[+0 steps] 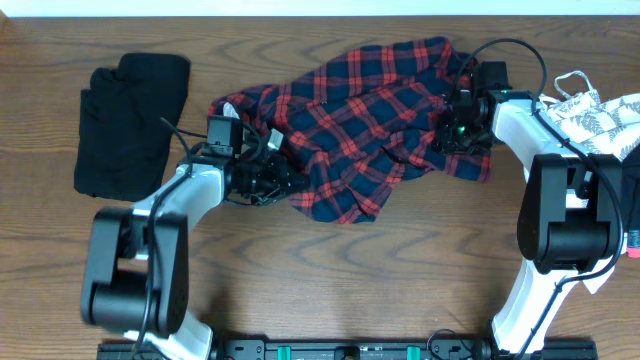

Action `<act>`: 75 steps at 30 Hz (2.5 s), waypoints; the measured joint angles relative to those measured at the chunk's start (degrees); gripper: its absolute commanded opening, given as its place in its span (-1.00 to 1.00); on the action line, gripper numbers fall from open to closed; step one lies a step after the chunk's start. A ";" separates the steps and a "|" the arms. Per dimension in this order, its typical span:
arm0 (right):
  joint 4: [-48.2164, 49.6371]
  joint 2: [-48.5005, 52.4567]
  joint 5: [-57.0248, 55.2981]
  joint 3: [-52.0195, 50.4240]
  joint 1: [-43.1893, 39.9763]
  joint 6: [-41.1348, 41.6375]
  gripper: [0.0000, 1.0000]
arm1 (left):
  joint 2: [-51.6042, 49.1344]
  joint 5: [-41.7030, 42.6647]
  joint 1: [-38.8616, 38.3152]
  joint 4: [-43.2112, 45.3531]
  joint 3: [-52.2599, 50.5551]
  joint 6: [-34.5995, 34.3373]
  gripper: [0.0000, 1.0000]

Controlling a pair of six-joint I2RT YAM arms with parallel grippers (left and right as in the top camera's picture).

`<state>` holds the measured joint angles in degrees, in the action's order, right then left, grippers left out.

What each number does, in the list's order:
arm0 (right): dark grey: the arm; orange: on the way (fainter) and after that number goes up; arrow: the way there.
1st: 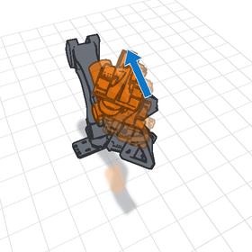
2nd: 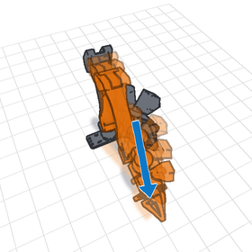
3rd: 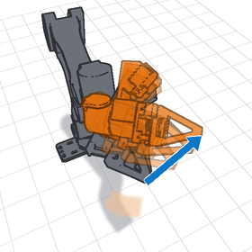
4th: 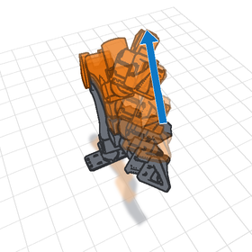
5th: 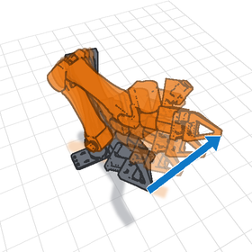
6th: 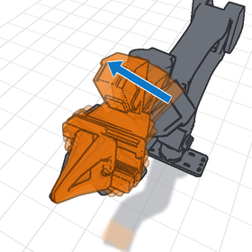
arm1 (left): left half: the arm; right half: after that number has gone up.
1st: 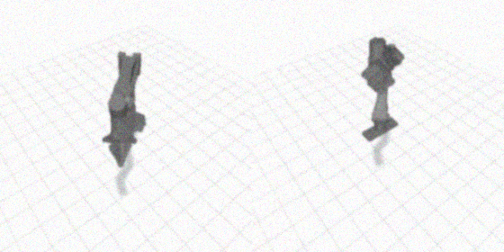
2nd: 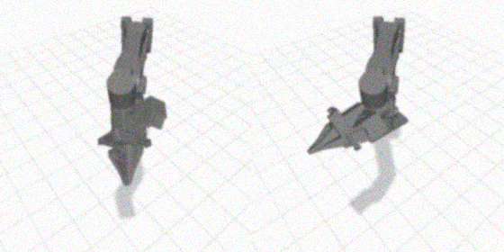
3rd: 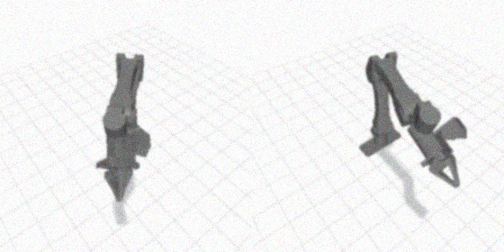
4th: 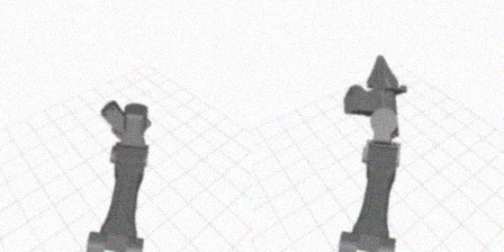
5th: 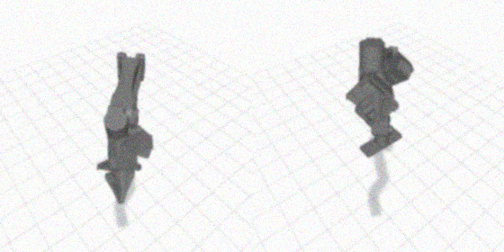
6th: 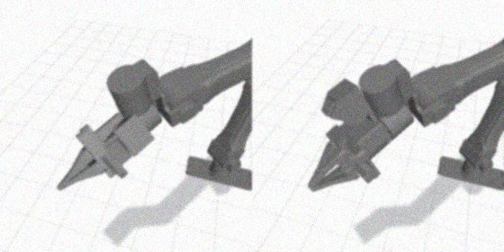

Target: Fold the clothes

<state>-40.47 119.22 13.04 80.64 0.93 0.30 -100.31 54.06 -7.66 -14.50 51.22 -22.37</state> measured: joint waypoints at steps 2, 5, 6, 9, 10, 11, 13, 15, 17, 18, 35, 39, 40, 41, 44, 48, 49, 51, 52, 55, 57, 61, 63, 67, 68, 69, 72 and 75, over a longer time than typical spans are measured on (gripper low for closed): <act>0.00 0.00 0.00 0.00 0.00 0.00 -0.25 | 3.91 0.04 0.00 -0.98 0.00 -0.55 -0.88; -0.11 0.00 0.02 0.02 0.00 -0.02 -0.25 | 10.80 -0.22 0.24 -3.43 0.00 -1.05 -0.88; -0.20 0.00 0.00 0.02 0.00 0.00 -0.25 | 13.75 -0.66 0.46 -4.79 0.00 -1.40 -0.88; -0.24 0.00 0.02 0.04 0.00 0.00 -0.25 | 22.10 -3.04 1.84 -8.52 0.00 -1.75 -0.88; -0.24 0.00 0.02 0.02 0.00 0.00 -0.25 | 24.65 -4.00 2.43 -9.62 0.00 -1.81 -0.88; -0.26 0.00 0.00 0.04 0.00 0.00 -0.25 | 27.02 -5.03 3.02 -10.75 0.00 -1.86 -0.87; -0.31 0.00 0.02 0.04 0.00 -0.02 -0.25 | 31.08 -6.78 4.09 -12.57 0.00 -1.95 -0.88; -0.42 0.00 0.04 0.04 0.00 -0.02 -0.25 | 33.79 -8.22 4.92 -14.03 0.00 -1.95 -0.88; -0.44 0.00 0.04 0.04 0.00 -0.02 -0.24 | 36.89 -10.19 6.23 -16.28 0.00 -2.03 -0.88; -0.44 0.00 0.02 0.04 0.00 -0.02 -0.24 | 38.01 -11.02 6.88 -17.05 0.00 -2.05 -0.88; -0.81 0.00 -0.46 0.09 0.02 -0.09 -0.24 | 41.70 -9.92 22.27 -35.15 -0.04 1.31 -0.88; -0.79 0.00 -0.55 0.09 0.00 -0.09 -0.39 | 41.72 -5.49 22.29 -39.30 -0.04 1.99 -0.88; -0.79 0.00 -0.70 0.09 0.00 -0.31 -0.47 | 41.72 -4.55 22.29 -39.89 -0.04 2.12 -0.88; -0.90 0.00 -1.14 0.09 0.00 -0.31 -0.48 | 41.70 -3.96 22.29 -40.35 -0.04 2.32 -0.88; -1.51 0.02 -1.18 0.09 -0.02 0.35 -0.36 | 41.72 -2.67 22.29 -40.74 -0.04 2.99 -0.88; -2.93 -0.44 -0.31 0.11 -0.04 0.76 -0.23 | 41.70 -1.86 22.29 -40.50 -0.04 3.32 -0.88; -3.50 -0.81 -0.20 -0.07 -0.02 0.85 -0.19 | 41.72 -1.88 22.29 -40.48 -0.04 3.34 -0.88; -4.24 -1.84 -0.22 -0.74 0.00 1.03 -0.14 | 41.70 -1.92 22.29 -40.37 -0.04 3.34 -0.88; -4.70 -2.89 -0.28 -1.18 0.00 1.11 -0.10 | 41.70 -1.92 22.29 -40.30 -0.04 3.34 -0.88; -4.59 -7.69 -0.50 -1.84 -0.02 1.73 0.18 | 41.70 -2.03 22.29 -40.09 -0.04 3.34 -0.88; -3.76 -12.15 -0.68 -1.86 -0.02 1.77 0.32 | 41.70 -2.14 22.29 -39.85 -0.04 3.34 -0.88; -2.01 -19.17 -0.68 -1.60 -0.02 1.97 0.36 | 41.70 -2.14 22.29 -39.19 -0.04 3.37 -0.88; -1.90 -19.98 -0.66 -1.38 -0.02 1.99 0.41 | 41.70 -2.14 22.29 -39.08 -0.04 3.37 -0.88; -2.10 -18.03 -0.04 -1.38 -0.02 2.03 0.45 | 41.70 -2.49 22.29 -39.06 -0.04 3.37 -0.88; -1.90 -16.96 0.66 -1.38 -0.02 2.03 0.46 | 41.70 -2.89 22.29 -39.01 -0.04 3.37 -0.88; -1.68 -16.15 1.29 -1.38 -0.02 2.01 0.47 | 41.70 -3.21 22.29 -39.01 -0.04 3.37 -0.88; 0.50 -13.51 3.63 -1.38 -0.02 2.01 0.49 | 41.70 -4.39 22.29 -38.42 -0.04 3.39 -0.88; 3.67 -11.72 6.14 -1.46 -0.02 1.84 0.49 | 41.70 -5.44 22.29 -37.53 -0.04 3.37 -0.88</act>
<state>-36.80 107.50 19.18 79.18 0.91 2.13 -58.61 48.62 14.63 -52.03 51.18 -19.00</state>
